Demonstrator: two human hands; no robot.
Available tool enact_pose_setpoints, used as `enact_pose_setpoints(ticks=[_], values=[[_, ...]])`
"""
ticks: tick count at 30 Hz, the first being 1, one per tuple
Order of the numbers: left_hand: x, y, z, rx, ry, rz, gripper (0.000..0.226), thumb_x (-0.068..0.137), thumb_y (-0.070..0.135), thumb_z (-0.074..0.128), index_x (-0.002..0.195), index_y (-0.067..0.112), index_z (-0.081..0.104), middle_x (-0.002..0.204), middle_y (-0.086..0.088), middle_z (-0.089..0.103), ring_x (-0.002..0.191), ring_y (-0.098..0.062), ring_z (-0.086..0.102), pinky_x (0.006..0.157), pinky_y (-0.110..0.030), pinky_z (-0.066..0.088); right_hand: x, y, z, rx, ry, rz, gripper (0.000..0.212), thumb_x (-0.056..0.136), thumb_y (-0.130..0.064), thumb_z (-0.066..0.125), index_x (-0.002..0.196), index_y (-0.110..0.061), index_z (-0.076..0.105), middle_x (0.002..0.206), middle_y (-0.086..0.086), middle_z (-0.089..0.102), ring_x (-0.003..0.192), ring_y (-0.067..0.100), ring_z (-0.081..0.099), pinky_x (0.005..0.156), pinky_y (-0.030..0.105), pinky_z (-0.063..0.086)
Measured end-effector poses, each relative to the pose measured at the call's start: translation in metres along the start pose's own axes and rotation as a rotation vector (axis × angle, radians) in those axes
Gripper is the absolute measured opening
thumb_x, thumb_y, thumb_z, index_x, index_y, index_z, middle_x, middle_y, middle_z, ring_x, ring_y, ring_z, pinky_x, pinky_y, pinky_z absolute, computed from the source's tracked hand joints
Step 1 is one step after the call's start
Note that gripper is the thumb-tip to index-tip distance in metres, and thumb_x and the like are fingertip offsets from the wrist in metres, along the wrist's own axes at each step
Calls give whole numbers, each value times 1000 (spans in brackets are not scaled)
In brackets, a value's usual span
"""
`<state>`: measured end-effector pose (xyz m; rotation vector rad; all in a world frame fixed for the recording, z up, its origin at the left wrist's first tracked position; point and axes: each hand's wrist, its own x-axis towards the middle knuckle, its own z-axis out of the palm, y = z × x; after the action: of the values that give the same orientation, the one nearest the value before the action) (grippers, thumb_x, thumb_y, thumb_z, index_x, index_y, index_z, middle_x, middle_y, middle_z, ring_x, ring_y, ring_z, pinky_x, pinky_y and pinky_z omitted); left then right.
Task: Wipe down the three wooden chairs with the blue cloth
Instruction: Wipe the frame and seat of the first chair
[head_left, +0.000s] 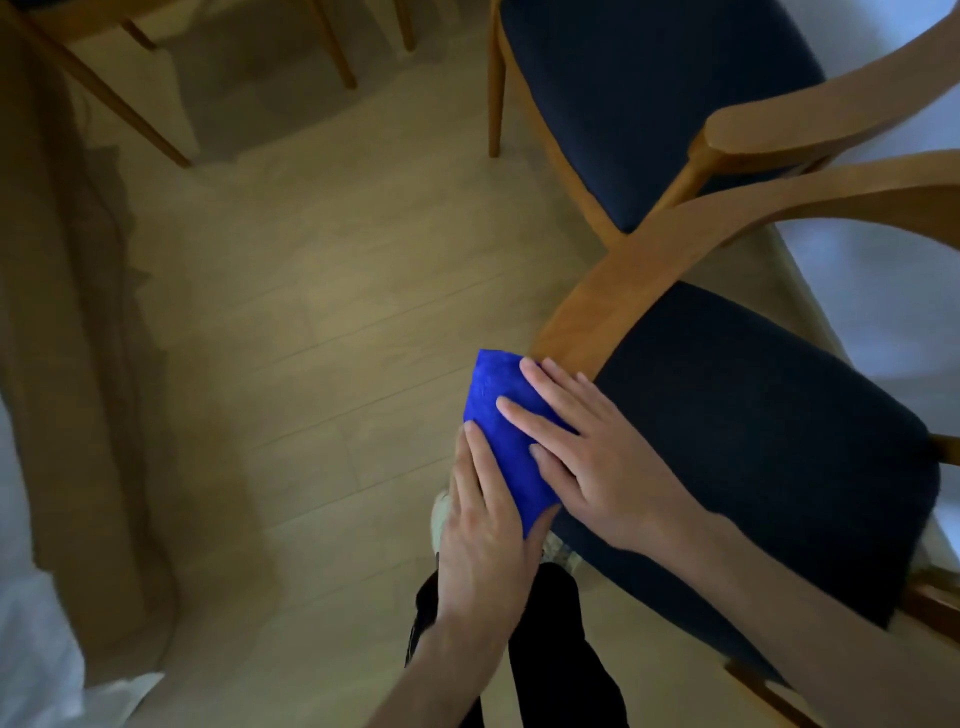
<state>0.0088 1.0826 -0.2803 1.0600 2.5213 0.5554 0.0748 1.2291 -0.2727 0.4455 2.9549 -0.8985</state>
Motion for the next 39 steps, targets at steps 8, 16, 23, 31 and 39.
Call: enact_pose_setpoints(ticks=[8, 16, 23, 31, 39], values=[[15, 4, -3, 95, -1, 54, 91, 88, 59, 45, 148, -2, 16, 143, -20, 39, 124, -27, 48, 94, -31, 49, 7, 24, -16, -53, -7, -88, 44, 104, -27, 39, 148, -21, 41, 161, 7, 23, 150, 18, 16, 120, 40, 25], [151, 81, 8, 446, -21, 261, 103, 80, 68, 48, 144, -8, 25, 133, -23, 46, 106, -32, 55, 88, -39, 50, 45, 101, -80, -252, 122, 167, 43, 102, -19, 46, 144, -10, 45, 152, 22, 37, 143, 35, 31, 116, 45, 24], [210, 119, 14, 284, -127, 285, 102, 66, 57, 72, 141, 6, 26, 127, -7, 46, 110, -23, 51, 82, -31, 45, 68, 116, -143, -110, -85, 379, 59, 97, -6, 46, 152, -8, 26, 164, 9, 8, 151, 17, 3, 120, 31, 12], [136, 73, 9, 184, 19, 66, 72, 58, 57, 73, 107, 13, 44, 93, 3, 49, 81, -18, 56, 64, -25, 41, 57, 63, -118, -53, -290, 192, 87, 88, -3, 59, 156, -16, 7, 164, -3, -7, 149, 6, -10, 117, 21, 2], [107, 54, 4, 211, 31, 76, 83, 60, 66, 54, 120, 8, 48, 100, 1, 54, 83, -16, 59, 60, -26, 50, 39, 47, -76, -55, -246, 70, 81, 91, -7, 51, 157, -27, 8, 163, 1, -16, 147, 12, -21, 118, 26, -10]])
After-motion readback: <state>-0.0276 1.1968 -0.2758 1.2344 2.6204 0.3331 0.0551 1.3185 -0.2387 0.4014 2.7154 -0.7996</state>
